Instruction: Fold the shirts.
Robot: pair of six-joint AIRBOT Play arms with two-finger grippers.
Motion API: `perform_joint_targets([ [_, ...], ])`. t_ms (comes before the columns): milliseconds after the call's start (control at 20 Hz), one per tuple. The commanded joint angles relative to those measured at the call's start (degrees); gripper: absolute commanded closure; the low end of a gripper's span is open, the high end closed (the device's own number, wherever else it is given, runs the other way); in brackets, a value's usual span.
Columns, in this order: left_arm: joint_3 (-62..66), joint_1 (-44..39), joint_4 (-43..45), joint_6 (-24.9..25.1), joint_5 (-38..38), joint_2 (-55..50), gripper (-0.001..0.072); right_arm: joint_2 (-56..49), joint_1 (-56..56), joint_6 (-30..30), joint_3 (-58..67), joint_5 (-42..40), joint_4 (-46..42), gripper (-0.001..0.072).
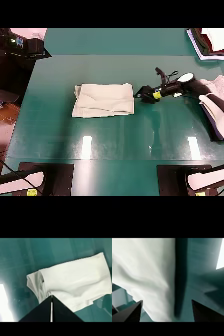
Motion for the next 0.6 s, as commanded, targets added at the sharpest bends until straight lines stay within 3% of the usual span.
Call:
perform_joint_targets([
  [0, -0.28, -0.44, -0.96, 1.09, 0.70, -0.02, 0.0677, -6.14, 4.28, -1.86, 3.56, -0.24, 6.95, 0.0058],
  [100, -0.28, -0.44, -0.96, 1.09, 0.66, -0.02, 0.0677, -8.98, 7.48, -1.77, 7.56, -0.46, 6.95, 0.0098],
  [250, -0.28, -0.44, -1.05, 1.07, 0.61, -0.02, 0.0677, -11.04, 10.54, -1.77, 10.84, -3.32, 6.95, 0.0261],
  [350, -0.28, -0.44, -1.38, 1.05, 0.57, -0.02, 0.0677, -10.64, 11.39, -1.86, 11.04, -6.45, 6.86, 0.0446],
  [400, -0.28, -0.44, -1.73, 1.05, 0.57, -0.02, 0.0677, -10.14, 11.39, -2.67, 11.04, -7.72, 6.82, 0.0630],
  [450, -0.28, -0.44, -2.43, 1.03, 0.52, -0.02, 0.0676, -9.49, 11.08, -3.43, 11.04, -8.74, 6.51, 0.0698],
  [550, -0.28, -0.46, -4.24, 1.01, 0.48, -0.02, 0.0677, -6.78, 9.29, -3.39, 11.04, -11.06, 6.27, 0.0700],
])
